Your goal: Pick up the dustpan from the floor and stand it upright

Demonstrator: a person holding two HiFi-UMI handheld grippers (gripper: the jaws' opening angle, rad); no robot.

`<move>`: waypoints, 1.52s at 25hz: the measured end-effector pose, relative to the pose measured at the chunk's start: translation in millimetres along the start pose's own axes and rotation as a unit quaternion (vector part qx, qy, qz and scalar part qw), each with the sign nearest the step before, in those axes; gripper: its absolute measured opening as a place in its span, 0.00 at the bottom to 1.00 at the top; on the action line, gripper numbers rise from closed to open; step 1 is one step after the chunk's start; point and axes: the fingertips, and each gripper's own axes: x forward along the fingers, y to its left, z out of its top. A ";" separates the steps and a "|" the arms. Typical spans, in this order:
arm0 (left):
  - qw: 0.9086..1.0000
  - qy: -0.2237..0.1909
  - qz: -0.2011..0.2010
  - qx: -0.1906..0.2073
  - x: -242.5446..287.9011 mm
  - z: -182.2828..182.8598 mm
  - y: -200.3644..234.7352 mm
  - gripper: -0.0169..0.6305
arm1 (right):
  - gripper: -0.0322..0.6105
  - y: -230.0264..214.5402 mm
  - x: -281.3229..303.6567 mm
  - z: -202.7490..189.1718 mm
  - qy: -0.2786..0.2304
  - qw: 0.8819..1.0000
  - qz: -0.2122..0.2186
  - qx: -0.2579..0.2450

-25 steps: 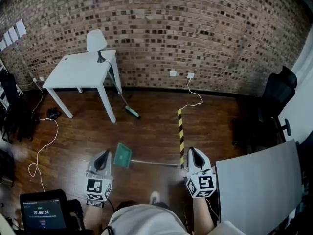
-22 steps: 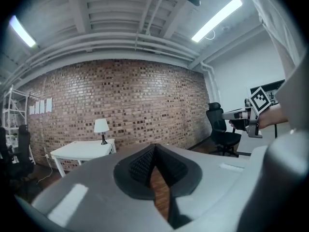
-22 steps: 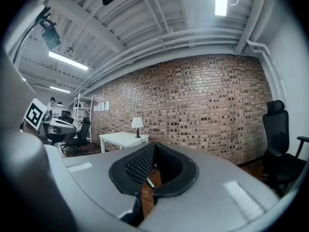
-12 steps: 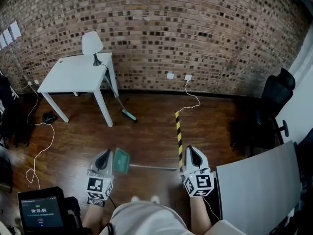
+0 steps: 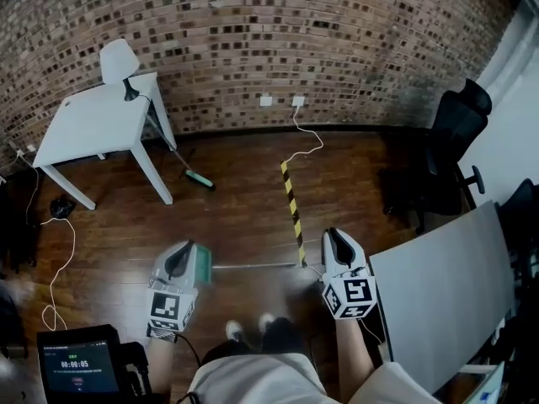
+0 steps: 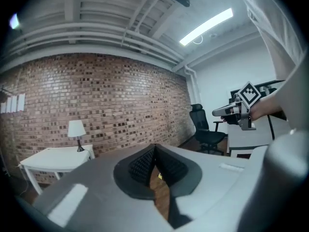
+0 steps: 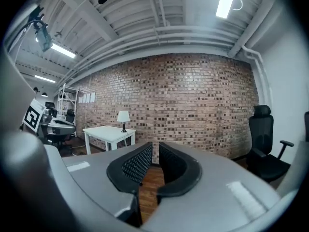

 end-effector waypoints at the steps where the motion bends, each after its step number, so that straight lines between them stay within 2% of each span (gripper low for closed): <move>1: 1.000 0.001 -0.018 0.002 12.9 -3.7 -6.5 0.03 | 0.14 -5.5 1.1 -3.8 0.002 1.000 -0.008 -0.003; 7: 0.994 0.029 -0.104 -0.012 91.6 -40.4 -74.0 0.03 | 0.15 -53.6 -3.9 -66.4 0.049 0.997 -0.050 0.022; 12: 0.986 0.065 -0.151 -0.009 152.9 -80.1 -129.4 0.03 | 0.16 -84.4 13.2 -124.6 0.083 0.995 -0.045 0.031; 17: 0.979 0.096 -0.179 -0.023 210.6 -143.7 -177.1 0.03 | 0.20 -109.4 40.2 -194.7 0.119 0.992 -0.032 0.031; 23: 0.969 0.138 -0.200 -0.039 264.3 -253.7 -227.1 0.03 | 0.21 -139.8 71.4 -314.4 0.149 0.988 -0.039 0.013; 26: 0.963 0.162 -0.211 -0.043 275.0 -308.2 -245.1 0.03 | 0.21 -146.6 78.3 -376.9 0.168 0.985 -0.043 -0.001; 30: 0.957 0.174 -0.226 -0.044 287.2 -364.5 -260.4 0.03 | 0.22 -152.9 84.2 -446.4 0.188 0.981 -0.046 0.007; 32: 0.954 0.176 -0.240 -0.024 293.8 -401.8 -271.4 0.03 | 0.22 -157.5 86.0 -489.2 0.195 0.980 -0.049 0.005; 35: 0.943 0.185 -0.273 0.041 311.5 -483.1 -289.8 0.03 | 0.22 -169.1 94.3 -573.4 0.201 0.977 -0.060 -0.022; 38: 0.933 0.205 -0.291 0.051 322.7 -563.2 -299.3 0.03 | 0.22 -168.0 94.9 -661.7 0.226 0.971 -0.057 -0.044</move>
